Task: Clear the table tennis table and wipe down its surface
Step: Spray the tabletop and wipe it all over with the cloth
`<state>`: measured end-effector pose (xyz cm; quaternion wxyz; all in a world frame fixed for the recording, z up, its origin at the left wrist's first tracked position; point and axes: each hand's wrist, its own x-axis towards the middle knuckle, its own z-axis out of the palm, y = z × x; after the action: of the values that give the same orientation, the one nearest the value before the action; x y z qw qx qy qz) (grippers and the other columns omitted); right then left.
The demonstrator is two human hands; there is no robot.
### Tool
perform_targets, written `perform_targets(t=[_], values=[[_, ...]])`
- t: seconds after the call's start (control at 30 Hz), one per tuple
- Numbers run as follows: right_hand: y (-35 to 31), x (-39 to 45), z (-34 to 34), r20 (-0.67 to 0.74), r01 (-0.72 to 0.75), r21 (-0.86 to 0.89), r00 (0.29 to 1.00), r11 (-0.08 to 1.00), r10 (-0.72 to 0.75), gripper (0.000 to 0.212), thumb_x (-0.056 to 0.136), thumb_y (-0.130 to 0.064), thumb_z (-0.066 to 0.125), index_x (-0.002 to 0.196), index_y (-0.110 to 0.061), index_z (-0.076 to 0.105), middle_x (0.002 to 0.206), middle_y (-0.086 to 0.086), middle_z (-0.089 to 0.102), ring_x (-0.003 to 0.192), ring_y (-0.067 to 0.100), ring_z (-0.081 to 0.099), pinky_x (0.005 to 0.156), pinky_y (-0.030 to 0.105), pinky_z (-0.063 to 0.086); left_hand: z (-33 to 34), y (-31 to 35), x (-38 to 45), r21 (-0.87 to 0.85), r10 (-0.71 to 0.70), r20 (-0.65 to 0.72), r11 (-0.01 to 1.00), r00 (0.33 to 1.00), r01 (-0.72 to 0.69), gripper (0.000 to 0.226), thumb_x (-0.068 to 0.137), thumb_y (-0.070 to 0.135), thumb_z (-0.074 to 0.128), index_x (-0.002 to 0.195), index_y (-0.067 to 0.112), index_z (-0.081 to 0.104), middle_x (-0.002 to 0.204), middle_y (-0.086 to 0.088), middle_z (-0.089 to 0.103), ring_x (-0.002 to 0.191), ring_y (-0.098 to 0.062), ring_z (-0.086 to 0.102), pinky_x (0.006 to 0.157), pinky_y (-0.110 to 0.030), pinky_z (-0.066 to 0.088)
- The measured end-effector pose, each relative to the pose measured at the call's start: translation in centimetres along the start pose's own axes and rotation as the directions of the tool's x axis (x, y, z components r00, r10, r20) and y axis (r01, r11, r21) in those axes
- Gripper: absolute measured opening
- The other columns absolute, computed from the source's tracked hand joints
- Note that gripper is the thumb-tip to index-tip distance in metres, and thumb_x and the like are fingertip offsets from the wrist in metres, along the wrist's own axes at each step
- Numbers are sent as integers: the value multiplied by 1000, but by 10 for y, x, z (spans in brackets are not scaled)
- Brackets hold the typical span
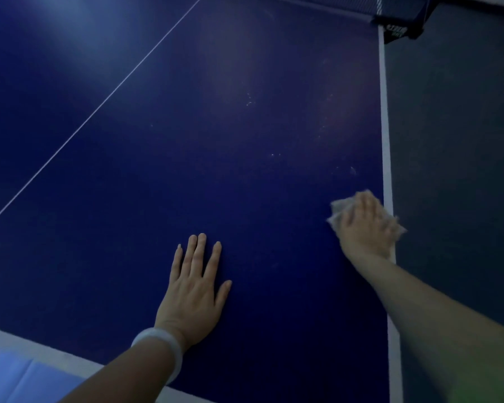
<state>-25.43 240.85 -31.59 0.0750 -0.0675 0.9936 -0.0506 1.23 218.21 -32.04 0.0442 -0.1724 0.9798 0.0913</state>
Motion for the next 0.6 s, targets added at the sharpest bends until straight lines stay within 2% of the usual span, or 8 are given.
perform_targets(t=[0.1,0.17,0.23,0.3,0.37,0.5,0.6], values=[[14,-22,-2,17,-147,61,989,987,146,64,97,-46,0,157,-23,1,165,-4,-7,151,17,-6,117,65,3,1,0,-1,7,3,5,1000,1000,-3,71,97,58,13,156,18,2,163,-12,-7,149,-22,-16,120,-45,-8],[2,-39,1,19,-252,100,968,962,252,64,98,-44,3,157,-18,2,165,1,-7,151,19,-6,115,68,8,0,0,-1,23,0,7,1000,1000,0,71,97,58,11,156,18,2,163,-12,-7,149,-23,-15,120,-45,-7],[-18,-54,5,9,-288,105,957,952,288,65,98,-44,1,157,-17,0,165,3,-8,151,22,-8,115,68,6,0,0,0,27,-6,8,1000,1000,5,71,97,58,11,156,18,3,163,-13,-5,150,-23,-13,120,-46,-5],[-45,-66,14,-8,-213,93,977,973,214,64,98,-45,2,156,-19,-3,164,1,-11,148,20,-18,117,65,2,1,1,0,29,-5,17,1000,1000,4,72,97,58,8,155,18,1,163,-13,-7,149,-23,-15,120,-46,-5],[-79,-74,25,-17,-65,58,998,996,66,62,99,-46,4,154,-21,-8,163,0,-14,140,16,-30,118,63,0,1,1,0,25,-4,20,1000,1000,3,73,96,59,6,155,18,-3,162,-12,-12,148,-23,-20,120,-46,-8],[-130,-89,40,3,240,6,971,971,-240,62,99,-46,5,153,-20,-11,162,0,-19,149,16,-20,118,59,-7,1,1,1,23,0,21,1000,1000,-1,74,94,60,2,155,18,-6,161,-12,-17,147,-24,-23,121,-47,-9],[-109,-100,40,35,390,-47,921,919,-389,63,99,-47,4,157,-22,-4,163,-5,-17,149,12,-18,121,54,-3,2,-1,2,23,12,28,1000,1000,-13,75,93,60,-2,154,18,-12,160,-13,-21,146,-25,-28,120,-48,-12]])
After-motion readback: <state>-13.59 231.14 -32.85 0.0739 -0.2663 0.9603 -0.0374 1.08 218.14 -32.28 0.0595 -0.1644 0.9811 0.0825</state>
